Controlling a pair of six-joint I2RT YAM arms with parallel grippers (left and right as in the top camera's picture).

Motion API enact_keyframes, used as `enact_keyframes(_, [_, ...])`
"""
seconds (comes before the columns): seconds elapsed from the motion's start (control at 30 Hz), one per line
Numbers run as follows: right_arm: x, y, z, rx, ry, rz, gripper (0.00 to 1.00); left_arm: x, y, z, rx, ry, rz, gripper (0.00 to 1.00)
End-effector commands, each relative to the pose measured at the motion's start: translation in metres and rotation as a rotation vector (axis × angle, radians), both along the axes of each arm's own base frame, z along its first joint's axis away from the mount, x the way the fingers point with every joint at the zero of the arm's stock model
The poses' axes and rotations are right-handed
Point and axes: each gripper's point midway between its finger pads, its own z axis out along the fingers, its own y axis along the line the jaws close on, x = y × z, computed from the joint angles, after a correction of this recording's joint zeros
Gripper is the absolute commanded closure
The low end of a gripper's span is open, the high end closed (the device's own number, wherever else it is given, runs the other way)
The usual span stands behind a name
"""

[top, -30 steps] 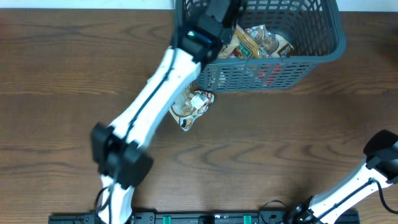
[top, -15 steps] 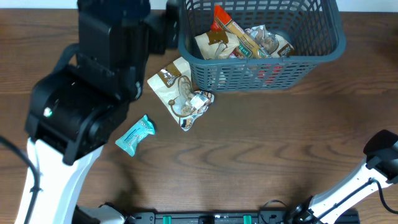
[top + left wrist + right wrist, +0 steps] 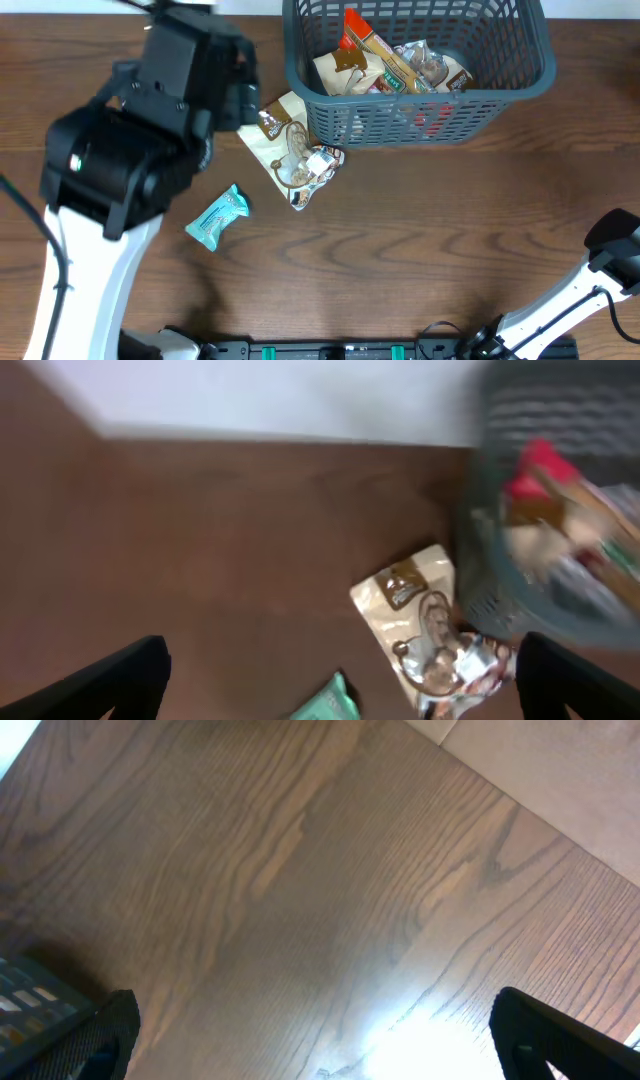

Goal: Pack container
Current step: 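Withdraw the left gripper and move it toward the mint-green wipes pack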

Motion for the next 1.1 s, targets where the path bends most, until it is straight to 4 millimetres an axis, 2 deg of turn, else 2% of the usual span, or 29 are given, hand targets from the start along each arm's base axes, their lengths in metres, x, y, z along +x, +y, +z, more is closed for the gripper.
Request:
enact_keyframes(0.0, [-0.001,0.0,0.0,0.002,0.001,0.004,0.01,0.007,0.03,-0.032,-0.229,0.013,0.385,0.01])
enact_keyframes(0.1, [-0.001,0.0,0.0,0.002,0.001,0.004,0.01,0.005,0.044,-0.061,-0.308,0.05,0.567,0.01])
enact_keyframes(0.17, [-0.001,0.0,0.0,0.002,0.001,0.004,0.01,0.005,0.044,-0.081,-0.338,0.089,0.618,0.01])
enact_keyframes(0.4, [-0.001,0.0,0.0,0.002,0.001,0.004,0.01,0.028,-0.008,-0.159,-0.525,0.25,0.526,0.01])
enact_keyframes(0.5, [-0.001,0.0,0.0,0.002,0.001,0.004,0.01,0.033,-0.022,-0.191,-0.584,0.298,0.508,0.01])
enact_keyframes(0.6, [-0.001,0.0,0.0,0.002,0.001,0.004,0.01,0.029,-0.028,-0.22,-0.608,0.34,0.523,0.01])
enact_keyframes(0.8, [-0.001,0.0,0.0,0.002,0.001,0.004,0.01,0.022,-0.034,-0.255,-0.624,0.4,0.514,0.01])
enact_keyframes(0.93, [-0.001,0.0,0.0,0.002,0.001,0.004,0.01,0.02,-0.036,-0.267,-0.622,0.417,0.502,0.01])
enact_keyframes(1.07, [-0.001,0.0,0.0,0.002,0.001,0.004,0.01,0.021,-0.048,-0.275,-0.65,0.448,0.434,0.01])
